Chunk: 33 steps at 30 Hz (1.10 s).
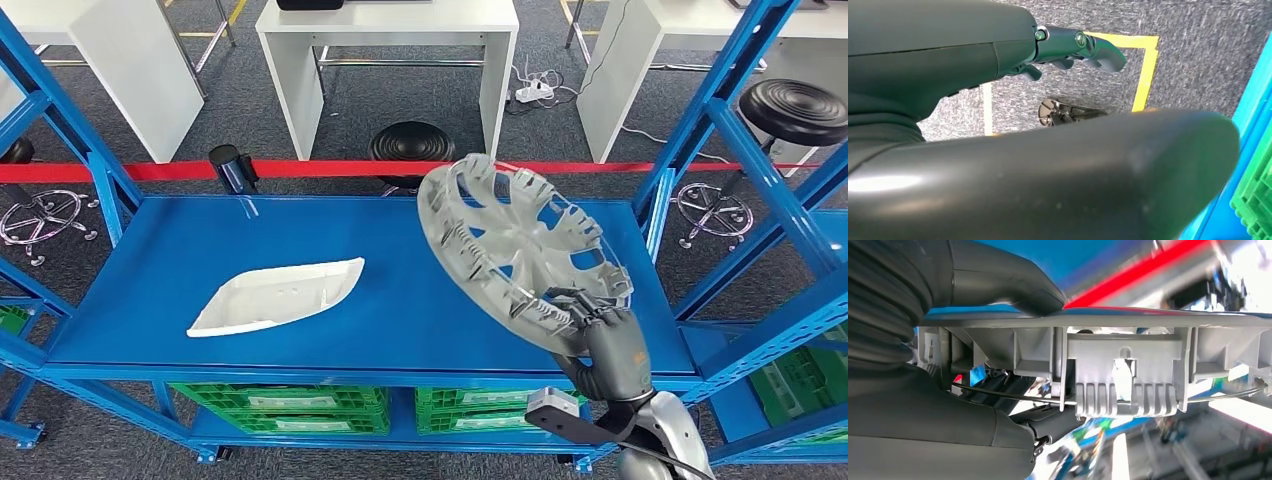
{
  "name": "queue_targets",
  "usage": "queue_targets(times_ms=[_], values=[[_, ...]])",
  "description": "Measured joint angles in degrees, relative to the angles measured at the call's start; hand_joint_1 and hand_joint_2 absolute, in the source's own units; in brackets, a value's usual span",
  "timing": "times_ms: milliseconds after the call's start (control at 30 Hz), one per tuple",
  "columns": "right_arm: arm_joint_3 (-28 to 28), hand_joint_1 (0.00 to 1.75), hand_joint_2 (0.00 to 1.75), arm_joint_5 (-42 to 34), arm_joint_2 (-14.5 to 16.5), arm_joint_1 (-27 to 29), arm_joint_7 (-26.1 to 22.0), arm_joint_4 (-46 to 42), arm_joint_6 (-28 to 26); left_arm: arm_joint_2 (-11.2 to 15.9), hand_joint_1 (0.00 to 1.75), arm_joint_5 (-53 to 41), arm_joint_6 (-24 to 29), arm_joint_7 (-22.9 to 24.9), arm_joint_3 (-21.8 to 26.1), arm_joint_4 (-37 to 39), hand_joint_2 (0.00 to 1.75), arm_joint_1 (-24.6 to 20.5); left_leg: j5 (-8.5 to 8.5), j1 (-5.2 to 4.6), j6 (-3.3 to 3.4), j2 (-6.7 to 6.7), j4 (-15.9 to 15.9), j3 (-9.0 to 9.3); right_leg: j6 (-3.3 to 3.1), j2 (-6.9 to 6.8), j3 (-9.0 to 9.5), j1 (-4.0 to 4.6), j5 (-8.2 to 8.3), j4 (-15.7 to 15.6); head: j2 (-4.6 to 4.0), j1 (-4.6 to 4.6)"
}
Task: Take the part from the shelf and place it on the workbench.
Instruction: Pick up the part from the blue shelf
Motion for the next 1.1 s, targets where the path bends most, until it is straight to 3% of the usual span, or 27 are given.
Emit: queue_targets(times_ms=[200, 367, 500, 667, 1100], values=[[-3.88, 1.75, 1.75, -4.29, 3.75, -0.09, -2.68, 0.04, -1.61, 0.08, 0.00, -0.80, 0.57, -0.88, 0.00, 0.00, 0.00, 0.00, 0.00, 0.00, -0.01, -0.01, -0.01, 0.00, -0.01, 0.00, 0.00, 0.00, -0.01, 0.00, 0.00, 0.00], [-7.68, 1.75, 1.75, -18.47, 6.60, -0.25, -9.98, -0.06, 1.14, 0.51, 0.00, -1.64, 0.80, -2.09, 0.00, -0.02, 0.00, 0.04, -0.01, 0.00, -0.01, -0.01, -0.01, -0.02, -0.01, -0.01, -0.01, 0.00, -0.01, 0.00, 0.00, 0.01], [-9.43, 1.75, 1.75, -32.26, 8.22, -0.29, -15.19, -2.39, 11.23, 0.83, 0.00, -1.92, 0.28, -2.76, 0.00, -0.04, 1.75, 0.02, -0.01, 0.00, -0.03, 0.01, -0.02, -0.01, -0.03, 0.00, -0.03, 0.00, -0.02, 0.00, 0.00, 0.00], [-9.58, 1.75, 1.75, -41.59, 9.72, 0.31, -16.69, -7.19, 25.91, 1.05, 0.00, -1.84, -0.38, -2.79, 0.01, -0.07, 1.75, -0.01, -0.01, 0.00, -0.03, -0.01, -0.05, -0.01, -0.07, -0.01, -0.05, 0.00, -0.05, 0.00, 0.00, 0.00], [-9.59, 1.75, 1.75, -61.18, 9.44, 0.61, -16.79, -14.58, 50.66, 1.40, 0.00, -1.97, 0.17, -1.66, 0.51, -0.10, 1.75, -0.31, -0.02, 0.00, -0.04, 0.00, -0.06, 0.00, -0.10, -0.01, -0.03, 0.00, -0.06, 0.00, 0.00, 0.00]])
